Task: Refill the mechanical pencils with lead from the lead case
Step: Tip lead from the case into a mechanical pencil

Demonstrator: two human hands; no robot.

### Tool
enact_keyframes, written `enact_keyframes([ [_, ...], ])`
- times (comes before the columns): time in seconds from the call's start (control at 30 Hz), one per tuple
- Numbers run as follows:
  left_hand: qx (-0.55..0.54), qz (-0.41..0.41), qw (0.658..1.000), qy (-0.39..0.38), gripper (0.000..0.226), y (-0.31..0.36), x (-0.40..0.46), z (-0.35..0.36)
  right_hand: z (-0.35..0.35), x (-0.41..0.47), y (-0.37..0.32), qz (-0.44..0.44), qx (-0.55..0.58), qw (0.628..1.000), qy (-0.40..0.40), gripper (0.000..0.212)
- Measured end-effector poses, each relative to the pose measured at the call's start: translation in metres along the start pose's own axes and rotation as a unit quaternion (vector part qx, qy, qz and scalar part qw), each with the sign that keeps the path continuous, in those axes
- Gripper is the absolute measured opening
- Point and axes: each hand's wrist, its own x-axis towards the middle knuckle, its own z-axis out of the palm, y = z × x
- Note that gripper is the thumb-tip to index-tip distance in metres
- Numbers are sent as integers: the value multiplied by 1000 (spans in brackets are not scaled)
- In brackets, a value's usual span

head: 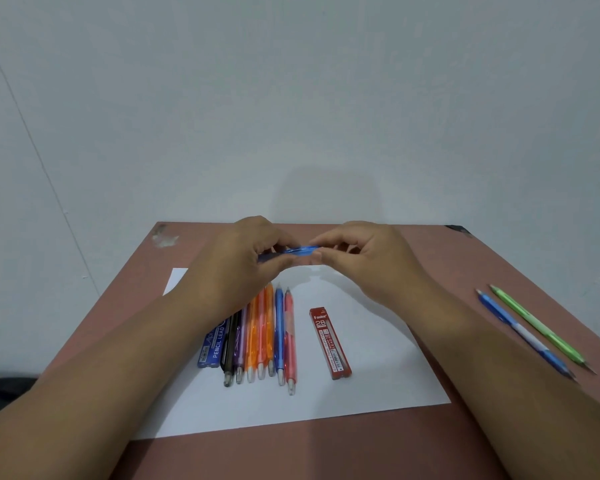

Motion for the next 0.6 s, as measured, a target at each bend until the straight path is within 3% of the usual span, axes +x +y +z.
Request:
enact_keyframes([
  [0.33, 38, -69, 997, 23, 26, -9, 4, 2, -13, 13, 27, 88, 87, 989, 77, 15],
  [0.6, 22, -120, 992, 23, 25, -13, 5, 4, -18, 17, 52, 152, 30, 985, 72, 13],
])
